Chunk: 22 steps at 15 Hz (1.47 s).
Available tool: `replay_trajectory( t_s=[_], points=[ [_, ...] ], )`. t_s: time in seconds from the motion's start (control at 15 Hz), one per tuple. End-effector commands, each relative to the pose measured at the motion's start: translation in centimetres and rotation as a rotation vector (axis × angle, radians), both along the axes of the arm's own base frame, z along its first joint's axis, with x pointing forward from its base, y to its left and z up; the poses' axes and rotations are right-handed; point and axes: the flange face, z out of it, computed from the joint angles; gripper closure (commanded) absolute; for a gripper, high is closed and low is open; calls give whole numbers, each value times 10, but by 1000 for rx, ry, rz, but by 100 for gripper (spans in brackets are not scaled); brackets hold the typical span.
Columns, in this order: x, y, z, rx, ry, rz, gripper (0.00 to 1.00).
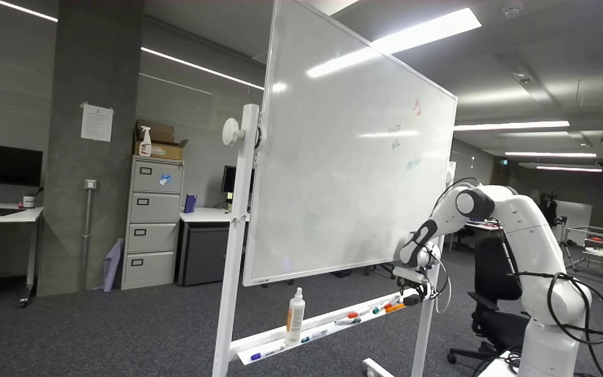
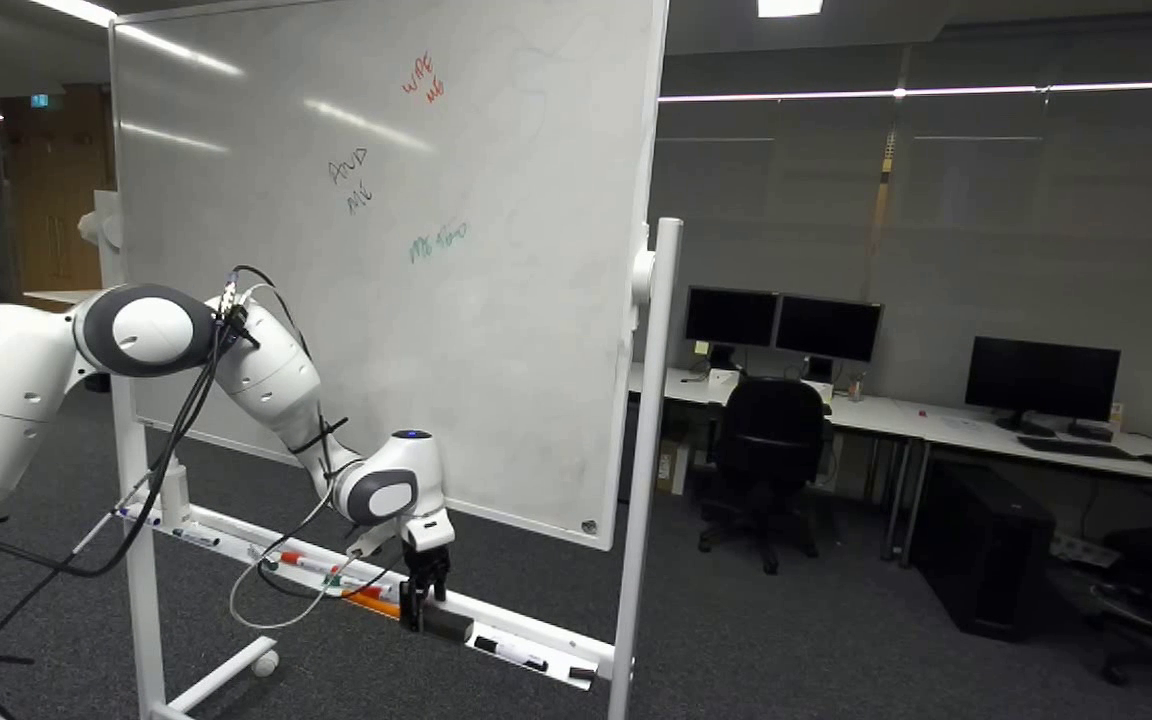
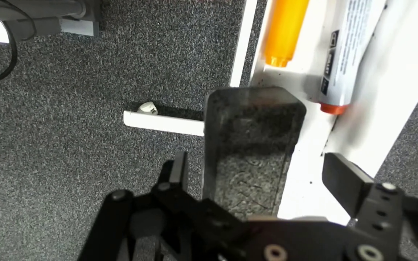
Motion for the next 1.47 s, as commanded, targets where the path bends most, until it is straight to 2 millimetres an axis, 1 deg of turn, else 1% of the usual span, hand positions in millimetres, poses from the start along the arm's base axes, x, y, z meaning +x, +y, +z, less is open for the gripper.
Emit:
replay_trajectory(
  t_s=[0.0,0.13,0.2,0.27,0.33,0.4,0.47,0.73,0.93,1.2,1.4],
  points=[
    [1,-5,11,12,1,18,6],
    [1,-6,10,11,2,17,30],
    [1,-6,8,12,5,17,34],
    [0,-6,7,12,6,17,41],
    [0,-6,7,11,7,17,54],
    [0,-7,6,11,9,17,62],
    [0,-7,6,10,9,17,69],
    [-3,-6,10,15,13,23,69],
    [-14,-5,20,-5,16,54,69],
    [-42,-4,42,17,-18,83,69],
    [-72,-6,58,48,-20,100,69]
  ],
)
